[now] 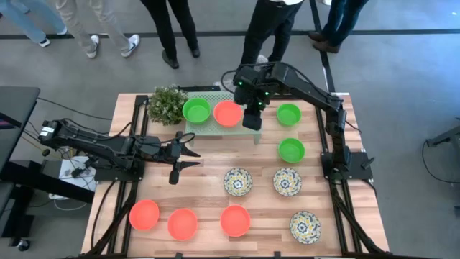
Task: Pick & Place Mini bowls
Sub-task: Put the yellow bowl on the shelf
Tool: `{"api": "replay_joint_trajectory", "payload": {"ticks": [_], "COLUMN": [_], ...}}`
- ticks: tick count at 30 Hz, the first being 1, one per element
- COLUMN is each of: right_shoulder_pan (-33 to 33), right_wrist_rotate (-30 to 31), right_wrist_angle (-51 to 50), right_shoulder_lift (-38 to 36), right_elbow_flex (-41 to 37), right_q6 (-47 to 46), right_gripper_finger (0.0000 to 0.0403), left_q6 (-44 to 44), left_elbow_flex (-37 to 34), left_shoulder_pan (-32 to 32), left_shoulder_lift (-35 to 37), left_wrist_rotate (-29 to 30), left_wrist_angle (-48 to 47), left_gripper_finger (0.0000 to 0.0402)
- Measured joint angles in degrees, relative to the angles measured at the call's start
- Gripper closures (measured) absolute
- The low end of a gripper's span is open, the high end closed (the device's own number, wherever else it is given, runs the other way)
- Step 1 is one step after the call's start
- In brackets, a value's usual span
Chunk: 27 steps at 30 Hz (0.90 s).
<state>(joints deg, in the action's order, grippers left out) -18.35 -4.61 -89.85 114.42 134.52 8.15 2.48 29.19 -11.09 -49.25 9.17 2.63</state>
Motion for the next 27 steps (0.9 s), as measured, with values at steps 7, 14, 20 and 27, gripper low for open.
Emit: {"api": "replay_joint_trajectory", "payload": {"ticks": [7,14,20,27], "right_shoulder_pan": [3.28,5.68,10.0,17.53], "right_wrist_rotate": [-1.37,-1.09,3.02,3.02], "right_wrist_angle": [-0.19,-0.1,3.32,12.74], "right_shoulder_lift": [-5.48,-15.19,-26.74,-41.0], "right_elbow_flex": [-0.22,-8.19,-29.77,-56.25], "right_q6": [0.06,-5.23,-11.27,-26.07], "right_gripper_finger": [0.0284,0.0284,0.0285,0.0285], "left_q6": [-1.22,-1.92,-1.92,-1.92], "left_elbow_flex": [-0.02,-0.02,-0.02,-0.02], "left_shoulder_pan": [0.0,0.0,0.0,0.0], "left_shoulder_lift": [0.0,0.0,0.0,0.0], "left_wrist_rotate": [0.0,0.0,0.0,0.02], "left_wrist_angle": [0.06,0.2,0.24,0.44], "left_gripper_finger": [0.028,0.028,0.028,0.028]}}
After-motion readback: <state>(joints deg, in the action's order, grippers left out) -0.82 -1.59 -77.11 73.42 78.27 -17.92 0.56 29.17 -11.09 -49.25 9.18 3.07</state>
